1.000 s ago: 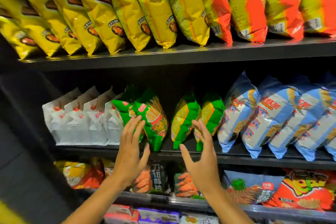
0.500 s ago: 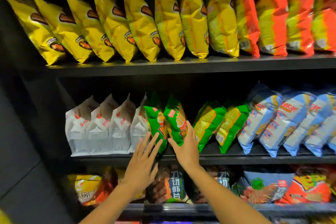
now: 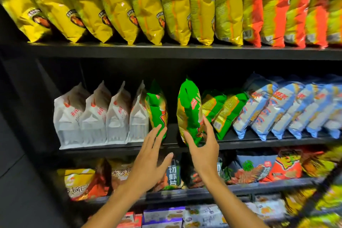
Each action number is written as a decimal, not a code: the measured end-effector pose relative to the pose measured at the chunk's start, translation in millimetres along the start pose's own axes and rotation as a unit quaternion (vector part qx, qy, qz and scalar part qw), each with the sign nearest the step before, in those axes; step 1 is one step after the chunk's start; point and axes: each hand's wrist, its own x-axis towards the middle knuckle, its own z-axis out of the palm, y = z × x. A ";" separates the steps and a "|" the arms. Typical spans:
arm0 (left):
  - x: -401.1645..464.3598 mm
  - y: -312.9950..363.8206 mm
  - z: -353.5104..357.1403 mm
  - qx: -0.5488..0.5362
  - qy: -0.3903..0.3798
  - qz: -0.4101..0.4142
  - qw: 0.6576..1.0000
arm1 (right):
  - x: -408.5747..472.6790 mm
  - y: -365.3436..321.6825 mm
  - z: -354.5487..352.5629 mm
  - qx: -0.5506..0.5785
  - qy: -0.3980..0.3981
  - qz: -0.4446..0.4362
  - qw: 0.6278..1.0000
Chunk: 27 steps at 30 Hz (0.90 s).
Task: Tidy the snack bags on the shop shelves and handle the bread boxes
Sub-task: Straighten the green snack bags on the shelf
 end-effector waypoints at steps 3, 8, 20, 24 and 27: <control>-12.2 31.0 8.1 -0.229 -0.007 -0.045 0.972 | -28.5 -6.8 -8.8 -0.020 -0.019 -0.024 0.999; -40.3 54.9 24.0 -0.440 0.054 -0.127 0.888 | -74.1 1.2 -17.3 -0.078 -0.101 -0.110 0.986; -96.8 21.9 10.5 -0.425 0.008 -0.239 0.873 | -87.0 -21.0 -32.6 0.118 -0.147 0.055 0.980; -107.5 22.1 1.3 -0.439 -0.035 -0.243 0.864 | -84.7 -21.9 -26.6 0.173 -0.189 0.117 0.960; -104.0 25.4 -12.3 -0.469 -0.021 -0.230 0.853 | -91.9 -18.5 -26.7 0.178 -0.167 0.115 0.963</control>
